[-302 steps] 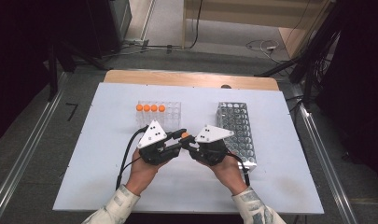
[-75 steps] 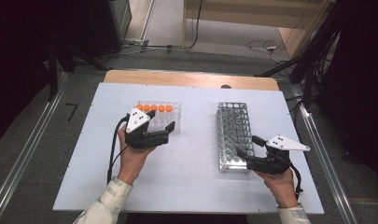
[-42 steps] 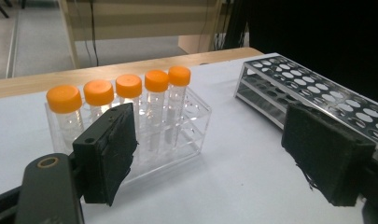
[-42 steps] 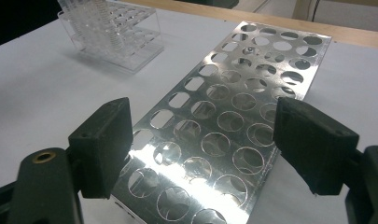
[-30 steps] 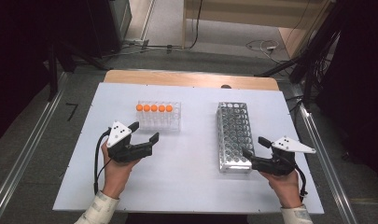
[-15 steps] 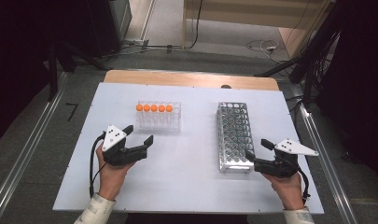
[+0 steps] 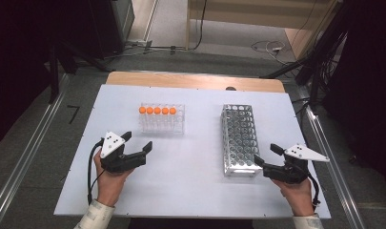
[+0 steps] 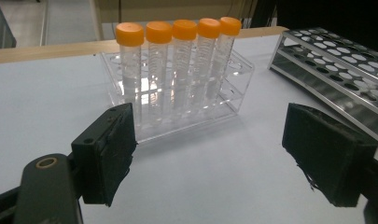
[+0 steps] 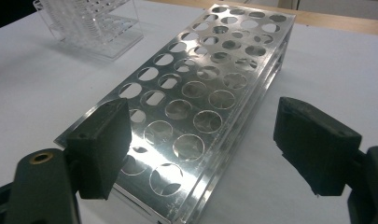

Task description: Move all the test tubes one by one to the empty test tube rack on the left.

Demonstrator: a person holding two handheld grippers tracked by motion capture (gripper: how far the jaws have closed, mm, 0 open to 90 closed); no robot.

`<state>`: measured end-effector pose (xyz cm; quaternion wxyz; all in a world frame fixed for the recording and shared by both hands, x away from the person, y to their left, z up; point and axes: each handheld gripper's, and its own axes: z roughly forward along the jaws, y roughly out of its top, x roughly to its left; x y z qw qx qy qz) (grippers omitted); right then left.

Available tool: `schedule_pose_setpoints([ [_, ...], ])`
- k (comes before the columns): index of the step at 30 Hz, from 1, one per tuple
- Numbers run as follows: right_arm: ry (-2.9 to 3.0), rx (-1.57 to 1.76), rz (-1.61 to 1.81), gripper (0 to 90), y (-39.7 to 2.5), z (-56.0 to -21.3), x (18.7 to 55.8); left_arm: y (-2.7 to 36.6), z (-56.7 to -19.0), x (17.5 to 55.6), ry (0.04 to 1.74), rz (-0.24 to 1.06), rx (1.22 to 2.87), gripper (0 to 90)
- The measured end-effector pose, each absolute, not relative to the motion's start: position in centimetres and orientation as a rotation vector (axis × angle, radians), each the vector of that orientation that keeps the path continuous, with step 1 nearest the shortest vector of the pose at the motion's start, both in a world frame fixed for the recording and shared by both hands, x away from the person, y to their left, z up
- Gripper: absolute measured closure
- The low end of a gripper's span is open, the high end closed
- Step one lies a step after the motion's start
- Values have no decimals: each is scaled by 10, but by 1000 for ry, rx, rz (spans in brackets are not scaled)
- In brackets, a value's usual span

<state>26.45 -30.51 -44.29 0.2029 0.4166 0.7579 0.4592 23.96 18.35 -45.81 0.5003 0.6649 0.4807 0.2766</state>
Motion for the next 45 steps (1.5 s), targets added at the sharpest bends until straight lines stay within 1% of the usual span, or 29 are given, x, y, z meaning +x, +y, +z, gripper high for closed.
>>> schedule_pose_setpoints([
  [18, 2091, 1201, 1243, 177, -323, -449, 260, 199, -463, 227, 1208, 706, 1585, 179],
  [29, 2065, 1239, 1223, 177, -337, -452, 256, 217, -466, 221, 1261, 745, 1561, 179],
  [36, 2035, 1279, 1205, 176, -352, -457, 254, 231, -470, 215, 1307, 767, 1550, 179],
  [45, 1954, 1421, 1097, 166, -382, -476, 259, 250, -481, 211, 1418, 807, 1554, 167],
])
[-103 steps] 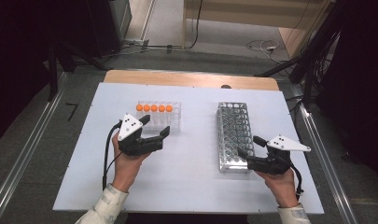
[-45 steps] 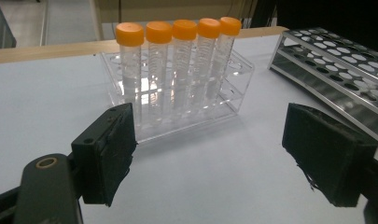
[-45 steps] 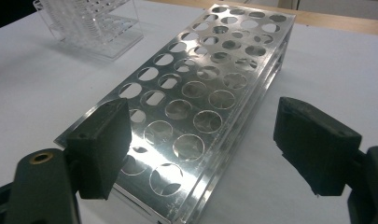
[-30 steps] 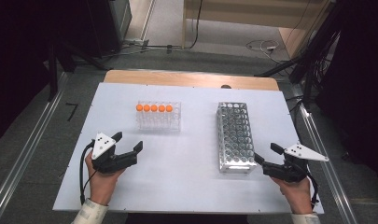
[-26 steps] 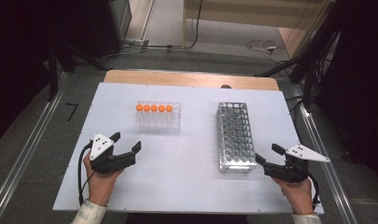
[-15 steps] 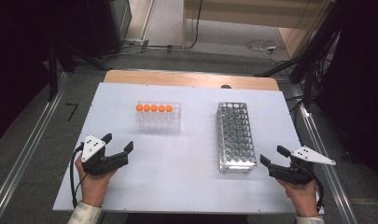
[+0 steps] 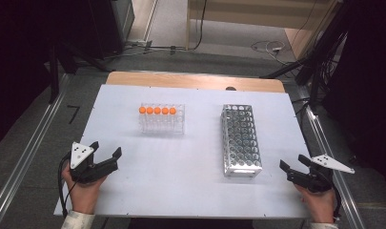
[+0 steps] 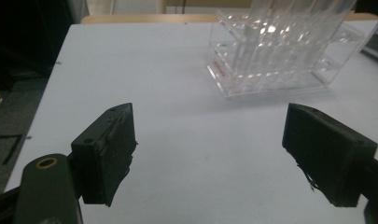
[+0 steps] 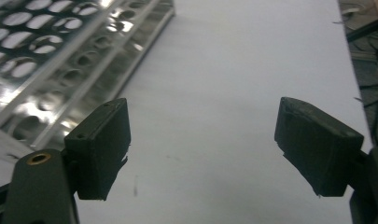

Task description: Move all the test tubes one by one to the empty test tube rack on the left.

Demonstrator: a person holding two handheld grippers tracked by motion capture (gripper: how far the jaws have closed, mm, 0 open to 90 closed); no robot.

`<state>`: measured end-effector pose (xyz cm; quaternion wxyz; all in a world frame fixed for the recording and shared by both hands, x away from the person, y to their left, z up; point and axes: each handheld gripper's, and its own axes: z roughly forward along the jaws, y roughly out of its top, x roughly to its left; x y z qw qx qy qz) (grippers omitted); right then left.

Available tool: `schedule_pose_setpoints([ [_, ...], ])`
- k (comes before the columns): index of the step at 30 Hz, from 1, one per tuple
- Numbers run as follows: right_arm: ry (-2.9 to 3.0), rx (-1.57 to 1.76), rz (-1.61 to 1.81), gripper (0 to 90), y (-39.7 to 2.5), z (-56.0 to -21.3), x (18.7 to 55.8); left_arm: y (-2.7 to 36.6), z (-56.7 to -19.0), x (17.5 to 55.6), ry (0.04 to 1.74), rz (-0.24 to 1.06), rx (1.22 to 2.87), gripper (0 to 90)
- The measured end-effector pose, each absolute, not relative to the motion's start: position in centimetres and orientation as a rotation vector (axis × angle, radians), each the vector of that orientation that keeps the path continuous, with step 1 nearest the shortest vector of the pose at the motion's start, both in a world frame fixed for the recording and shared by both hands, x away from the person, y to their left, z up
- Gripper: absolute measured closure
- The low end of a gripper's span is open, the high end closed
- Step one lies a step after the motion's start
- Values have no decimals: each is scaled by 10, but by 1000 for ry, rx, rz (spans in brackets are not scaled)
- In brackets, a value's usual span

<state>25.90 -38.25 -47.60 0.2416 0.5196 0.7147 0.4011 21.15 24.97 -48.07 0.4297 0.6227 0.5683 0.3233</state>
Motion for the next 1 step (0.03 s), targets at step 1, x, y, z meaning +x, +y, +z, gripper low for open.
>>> schedule_pose_setpoints([
  [1, 1950, 1432, 1095, 158, -384, -478, 259, 251, -482, 211, 1426, 809, 1562, 164],
])
